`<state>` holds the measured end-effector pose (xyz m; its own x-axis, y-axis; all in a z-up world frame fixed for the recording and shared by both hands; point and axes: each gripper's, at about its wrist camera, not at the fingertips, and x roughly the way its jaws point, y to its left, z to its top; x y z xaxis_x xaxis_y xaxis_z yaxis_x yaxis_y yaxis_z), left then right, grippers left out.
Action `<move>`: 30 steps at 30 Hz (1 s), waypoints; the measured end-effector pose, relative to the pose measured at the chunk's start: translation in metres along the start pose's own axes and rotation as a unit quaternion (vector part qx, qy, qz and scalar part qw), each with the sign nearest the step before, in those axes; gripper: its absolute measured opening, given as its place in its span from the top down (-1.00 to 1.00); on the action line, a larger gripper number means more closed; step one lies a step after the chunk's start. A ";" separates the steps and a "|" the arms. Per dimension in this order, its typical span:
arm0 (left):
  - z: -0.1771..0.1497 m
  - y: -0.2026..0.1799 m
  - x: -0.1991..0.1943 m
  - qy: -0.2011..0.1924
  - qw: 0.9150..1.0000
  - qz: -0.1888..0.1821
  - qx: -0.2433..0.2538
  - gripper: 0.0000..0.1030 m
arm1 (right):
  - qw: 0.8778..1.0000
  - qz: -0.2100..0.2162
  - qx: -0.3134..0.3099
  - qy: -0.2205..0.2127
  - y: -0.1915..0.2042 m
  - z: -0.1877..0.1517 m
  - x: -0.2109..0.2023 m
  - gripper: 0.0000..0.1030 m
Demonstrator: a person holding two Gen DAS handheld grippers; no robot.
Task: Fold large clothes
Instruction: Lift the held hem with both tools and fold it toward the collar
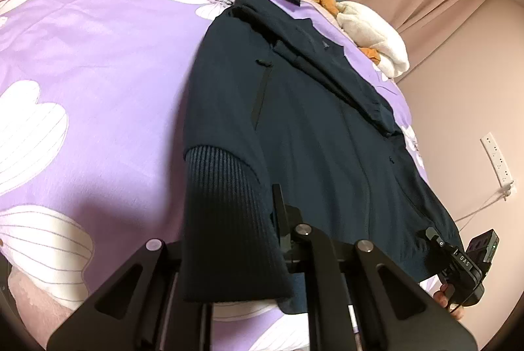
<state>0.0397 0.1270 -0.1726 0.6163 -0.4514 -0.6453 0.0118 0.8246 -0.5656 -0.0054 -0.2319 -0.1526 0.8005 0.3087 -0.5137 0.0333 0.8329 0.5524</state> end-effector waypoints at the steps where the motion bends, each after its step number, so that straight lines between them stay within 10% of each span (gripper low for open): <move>1: 0.001 -0.001 -0.001 -0.002 1.000 -0.003 0.000 0.79 | 1.000 0.002 -0.004 -0.002 0.002 0.000 0.000 0.75; 30: 0.007 -0.025 -0.032 -0.057 0.997 -0.037 0.042 0.84 | 0.989 0.122 0.063 -0.046 -0.001 -0.004 -0.018 0.77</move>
<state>0.0250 0.1234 -0.1346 0.6967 -0.4743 -0.5382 0.1235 0.8183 -0.5613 -0.0220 -0.2362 -0.1464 0.8451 0.4451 -0.2961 -0.0980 0.6735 0.7327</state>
